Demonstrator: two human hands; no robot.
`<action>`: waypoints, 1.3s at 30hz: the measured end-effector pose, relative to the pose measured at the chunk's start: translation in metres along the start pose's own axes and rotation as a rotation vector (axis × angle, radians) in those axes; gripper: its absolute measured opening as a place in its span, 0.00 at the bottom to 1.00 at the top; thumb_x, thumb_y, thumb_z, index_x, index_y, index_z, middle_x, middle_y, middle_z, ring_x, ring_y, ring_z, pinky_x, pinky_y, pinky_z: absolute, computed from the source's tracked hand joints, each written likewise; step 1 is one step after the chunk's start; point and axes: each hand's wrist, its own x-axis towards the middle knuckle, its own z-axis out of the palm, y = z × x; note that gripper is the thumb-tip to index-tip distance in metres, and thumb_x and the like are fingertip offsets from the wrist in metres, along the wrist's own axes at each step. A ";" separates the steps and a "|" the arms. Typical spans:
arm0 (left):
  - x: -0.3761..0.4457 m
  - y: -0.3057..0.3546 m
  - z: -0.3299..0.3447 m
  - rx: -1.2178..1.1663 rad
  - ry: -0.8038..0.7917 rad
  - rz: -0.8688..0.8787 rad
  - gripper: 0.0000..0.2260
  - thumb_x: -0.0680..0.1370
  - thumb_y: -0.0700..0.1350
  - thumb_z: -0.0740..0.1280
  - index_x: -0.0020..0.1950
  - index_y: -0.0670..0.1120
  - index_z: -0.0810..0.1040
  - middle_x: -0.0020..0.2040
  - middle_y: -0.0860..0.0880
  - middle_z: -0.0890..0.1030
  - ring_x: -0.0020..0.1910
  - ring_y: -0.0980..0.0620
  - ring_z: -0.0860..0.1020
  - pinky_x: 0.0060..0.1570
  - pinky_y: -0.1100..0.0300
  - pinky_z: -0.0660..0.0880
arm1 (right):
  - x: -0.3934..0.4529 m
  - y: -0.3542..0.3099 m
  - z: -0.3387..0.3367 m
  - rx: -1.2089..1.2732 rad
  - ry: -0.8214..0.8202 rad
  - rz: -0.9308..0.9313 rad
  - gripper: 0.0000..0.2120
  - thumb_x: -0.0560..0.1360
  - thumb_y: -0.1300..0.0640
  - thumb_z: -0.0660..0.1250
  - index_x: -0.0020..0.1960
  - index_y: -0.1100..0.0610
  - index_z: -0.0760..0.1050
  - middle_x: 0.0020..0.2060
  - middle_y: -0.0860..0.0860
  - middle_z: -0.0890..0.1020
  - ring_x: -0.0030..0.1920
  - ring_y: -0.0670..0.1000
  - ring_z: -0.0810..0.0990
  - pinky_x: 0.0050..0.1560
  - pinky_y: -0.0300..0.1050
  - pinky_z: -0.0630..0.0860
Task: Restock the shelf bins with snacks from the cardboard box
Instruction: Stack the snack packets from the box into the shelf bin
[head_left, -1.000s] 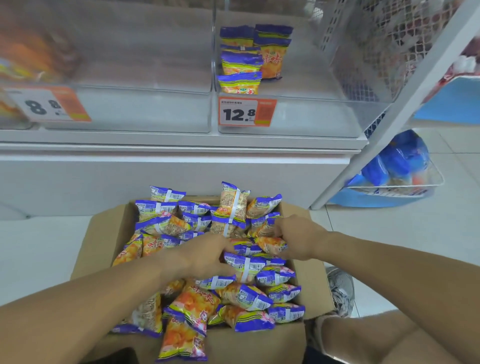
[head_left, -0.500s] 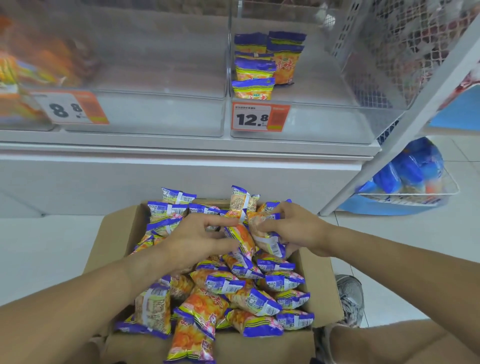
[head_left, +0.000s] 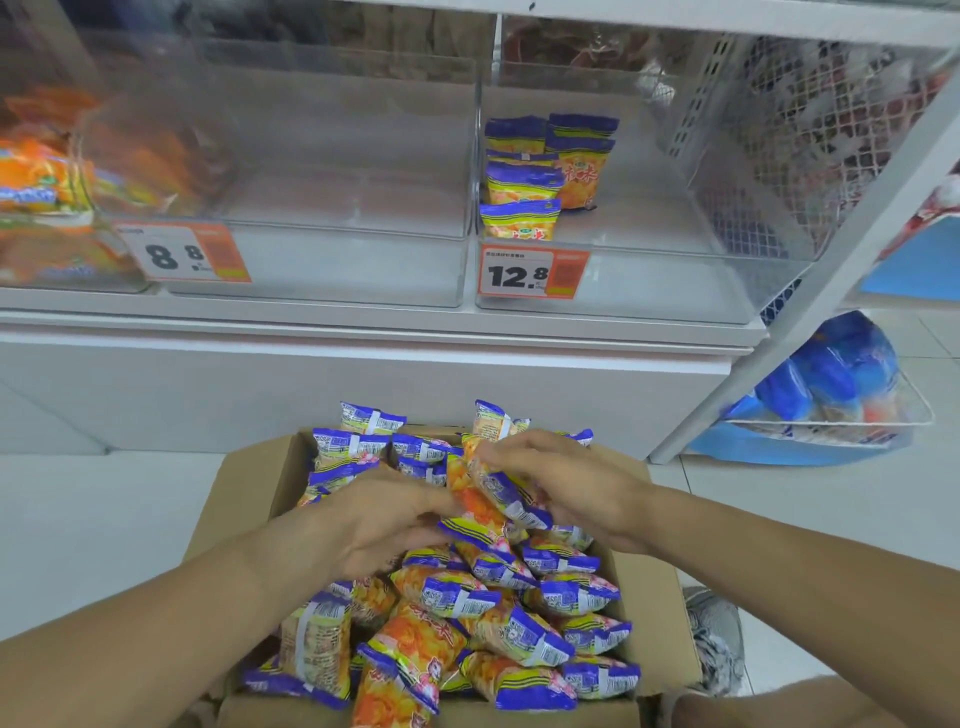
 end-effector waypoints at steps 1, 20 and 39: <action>-0.004 0.003 0.001 -0.025 -0.017 0.008 0.02 0.75 0.30 0.71 0.47 0.34 0.82 0.41 0.46 0.86 0.46 0.52 0.84 0.50 0.56 0.82 | 0.001 -0.002 -0.002 0.091 0.003 -0.007 0.22 0.74 0.38 0.70 0.59 0.52 0.79 0.54 0.49 0.84 0.52 0.52 0.81 0.57 0.54 0.79; -0.042 0.042 0.011 -0.252 -0.203 0.336 0.21 0.75 0.47 0.69 0.66 0.41 0.78 0.54 0.40 0.81 0.42 0.49 0.82 0.36 0.57 0.78 | -0.009 -0.031 -0.023 0.108 0.068 -0.354 0.34 0.54 0.50 0.85 0.57 0.59 0.78 0.53 0.52 0.86 0.52 0.53 0.86 0.54 0.50 0.82; -0.048 0.077 0.022 0.034 -0.158 0.594 0.19 0.72 0.44 0.72 0.63 0.50 0.80 0.57 0.44 0.84 0.50 0.42 0.85 0.42 0.52 0.82 | -0.019 -0.053 -0.048 0.001 -0.223 -0.497 0.39 0.68 0.58 0.81 0.74 0.52 0.68 0.64 0.58 0.80 0.65 0.61 0.78 0.66 0.65 0.74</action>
